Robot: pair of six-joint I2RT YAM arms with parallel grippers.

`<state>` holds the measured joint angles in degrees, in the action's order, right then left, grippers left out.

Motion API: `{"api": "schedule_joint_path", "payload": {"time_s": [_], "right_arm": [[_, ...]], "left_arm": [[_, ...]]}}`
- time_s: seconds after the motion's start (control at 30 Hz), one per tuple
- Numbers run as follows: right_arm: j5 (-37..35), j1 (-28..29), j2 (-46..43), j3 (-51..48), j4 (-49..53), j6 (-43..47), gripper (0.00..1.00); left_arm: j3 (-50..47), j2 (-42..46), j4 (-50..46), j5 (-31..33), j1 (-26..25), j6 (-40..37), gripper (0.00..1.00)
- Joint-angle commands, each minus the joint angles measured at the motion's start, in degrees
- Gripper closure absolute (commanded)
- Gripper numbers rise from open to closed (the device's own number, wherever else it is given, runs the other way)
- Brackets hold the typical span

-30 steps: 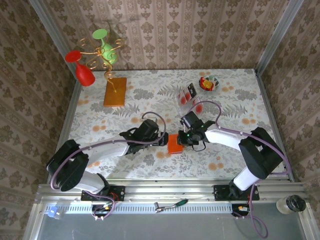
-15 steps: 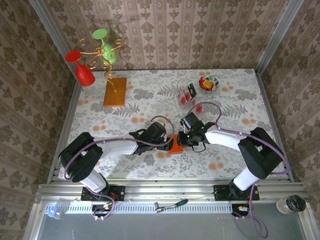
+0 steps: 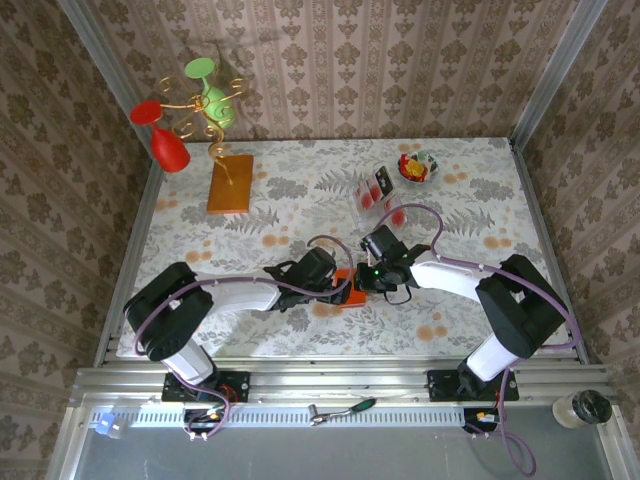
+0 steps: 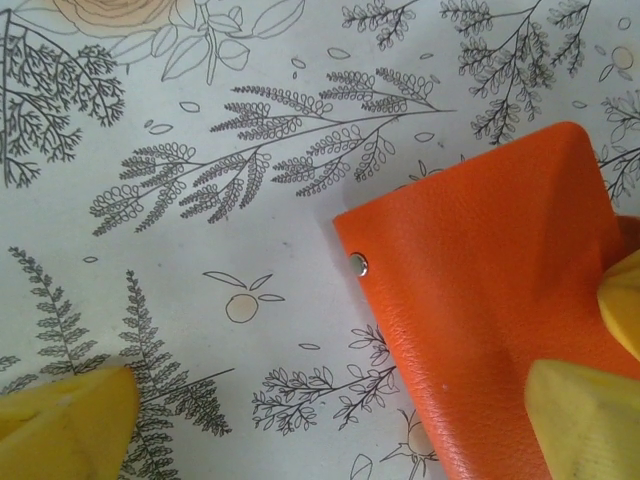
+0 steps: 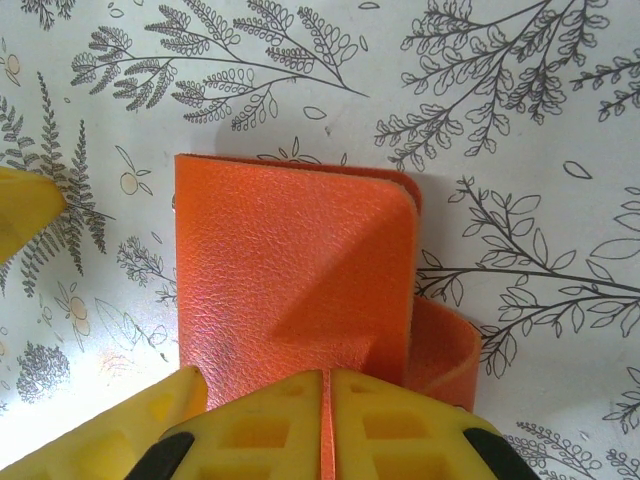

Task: Put the credit cards into the card holder

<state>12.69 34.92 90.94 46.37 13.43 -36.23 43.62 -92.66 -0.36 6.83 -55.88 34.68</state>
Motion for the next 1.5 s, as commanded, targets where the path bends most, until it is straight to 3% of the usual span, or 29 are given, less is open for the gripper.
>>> {"api": "schedule_joint_path", "payload": {"time_s": [0.0,0.27,0.53,0.67,1.03,1.27,1.47], "right_arm": [[0.27,-1.08,-0.21,-0.24,2.02,-0.69,0.87],[-0.25,-6.74,-8.07,1.66,8.65,1.34,0.83],[-0.65,-5.56,-4.58,4.33,13.59,5.04,0.65],[-1.06,-3.6,-2.24,5.59,14.35,5.83,0.62],[-3.28,-1.86,2.66,8.27,14.78,6.68,0.64],[-4.25,-1.87,2.94,8.27,15.0,6.79,0.81],[-4.6,-1.91,1.45,8.08,15.57,6.75,0.81]], "left_arm": [[0.33,-1.7,-0.53,0.42,-0.72,-0.63,0.0],[0.78,-3.2,-3.34,1.6,-2.04,-2.13,0.0],[1.38,-4.11,-6.12,3.59,-3.01,-3.11,0.0],[1.27,-4.3,-6.58,4.06,-3.35,-3.29,0.0],[-0.59,-4.04,-5.18,4.0,-3.37,-2.27,0.0],[-0.93,-4.21,-4.39,3.76,-3.36,-1.93,0.0],[-0.82,-4.6,-4.23,3.62,-3.45,-1.89,0.0]]}}
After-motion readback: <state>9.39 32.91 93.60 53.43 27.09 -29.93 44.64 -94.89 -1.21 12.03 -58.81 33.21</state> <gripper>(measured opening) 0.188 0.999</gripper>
